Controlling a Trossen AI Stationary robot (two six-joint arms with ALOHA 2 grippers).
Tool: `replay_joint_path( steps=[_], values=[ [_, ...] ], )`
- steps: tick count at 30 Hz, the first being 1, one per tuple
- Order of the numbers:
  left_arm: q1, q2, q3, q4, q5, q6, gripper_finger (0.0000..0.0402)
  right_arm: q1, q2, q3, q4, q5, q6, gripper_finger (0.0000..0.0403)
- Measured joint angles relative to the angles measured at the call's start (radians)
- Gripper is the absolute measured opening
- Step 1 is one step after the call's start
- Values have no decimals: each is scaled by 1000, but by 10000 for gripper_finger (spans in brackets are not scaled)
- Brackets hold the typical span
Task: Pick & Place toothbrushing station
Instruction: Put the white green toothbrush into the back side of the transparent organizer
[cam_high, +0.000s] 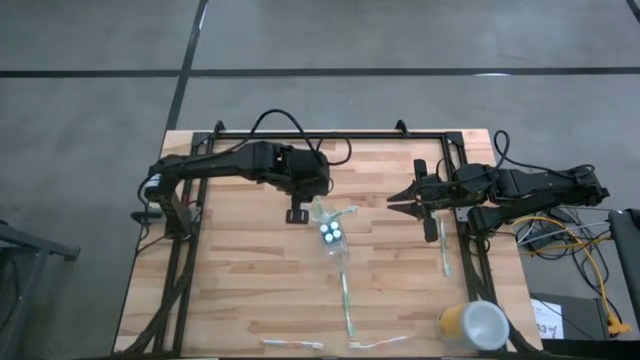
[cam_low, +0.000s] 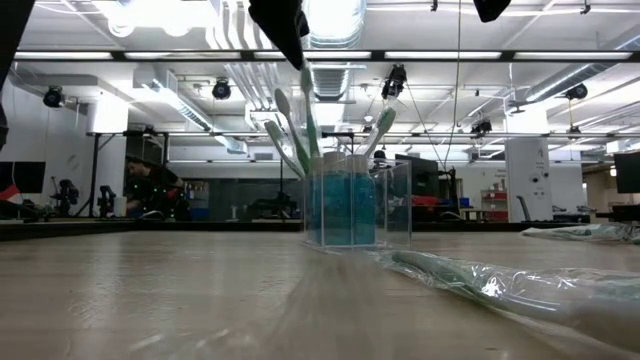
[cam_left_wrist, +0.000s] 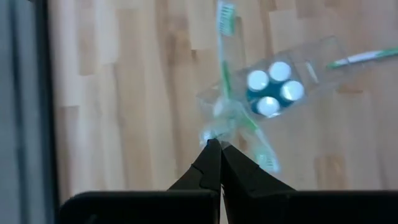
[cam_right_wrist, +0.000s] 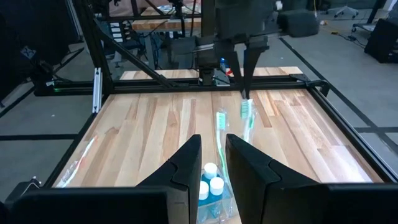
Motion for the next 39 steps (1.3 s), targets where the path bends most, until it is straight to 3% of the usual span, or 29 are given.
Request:
replay_joint_path(
  steps=[5, 15, 39],
  values=[
    [-1, -1, -70, 17, 87, -4, 0, 0, 0, 0, 0, 0, 2, 68],
    [0, -2, -160, 92, 107, -5, 2, 0, 0, -1, 0, 0, 0, 68],
    [0, -2, -170, 37, 126, -6, 11, 0, 0, -5, 0, 0, -1, 68]
  ],
)
